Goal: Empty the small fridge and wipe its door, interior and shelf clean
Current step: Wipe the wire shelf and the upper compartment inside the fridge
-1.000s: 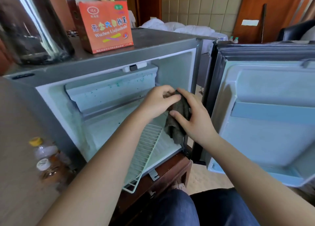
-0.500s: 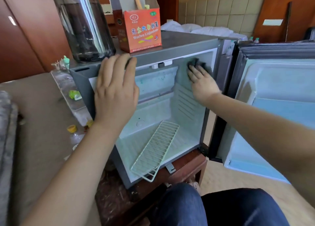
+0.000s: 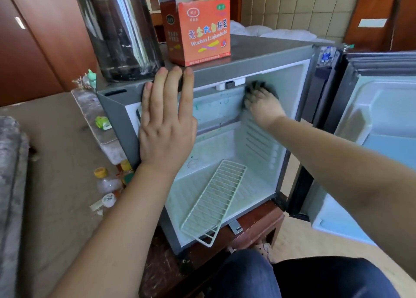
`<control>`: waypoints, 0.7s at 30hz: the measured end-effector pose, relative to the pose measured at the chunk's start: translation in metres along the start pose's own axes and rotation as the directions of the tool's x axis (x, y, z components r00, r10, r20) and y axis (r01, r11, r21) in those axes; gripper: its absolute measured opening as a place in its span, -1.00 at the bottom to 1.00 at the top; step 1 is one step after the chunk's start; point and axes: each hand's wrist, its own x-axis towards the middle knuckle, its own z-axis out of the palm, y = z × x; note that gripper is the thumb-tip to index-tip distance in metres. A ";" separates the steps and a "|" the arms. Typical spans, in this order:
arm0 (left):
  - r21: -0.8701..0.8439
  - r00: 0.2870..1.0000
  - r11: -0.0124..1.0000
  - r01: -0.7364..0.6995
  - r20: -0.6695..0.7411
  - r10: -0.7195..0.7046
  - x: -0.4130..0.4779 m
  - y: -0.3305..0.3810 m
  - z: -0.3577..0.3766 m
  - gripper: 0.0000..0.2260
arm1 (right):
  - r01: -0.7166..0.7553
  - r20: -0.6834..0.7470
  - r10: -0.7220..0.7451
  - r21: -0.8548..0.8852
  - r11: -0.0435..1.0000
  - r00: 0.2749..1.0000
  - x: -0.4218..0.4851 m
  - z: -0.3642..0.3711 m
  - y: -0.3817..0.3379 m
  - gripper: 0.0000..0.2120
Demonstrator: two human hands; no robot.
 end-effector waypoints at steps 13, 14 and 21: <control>0.004 0.999 1.000 0.019 -0.045 -0.018 0.000 0.002 0.002 -0.54 | -0.003 0.055 0.000 0.058 0.998 0.999 -0.023 0.019 -0.002 -0.55; 0.010 0.999 1.000 0.016 -0.046 -0.015 0.000 0.002 0.003 -0.54 | -0.008 0.070 0.006 0.028 1.000 0.998 -0.015 0.015 -0.005 -0.51; 0.033 0.999 0.999 0.025 -0.049 -0.024 0.000 0.003 0.005 -0.52 | 0.017 0.181 -0.023 0.036 0.999 0.983 -0.012 0.025 -0.017 -0.48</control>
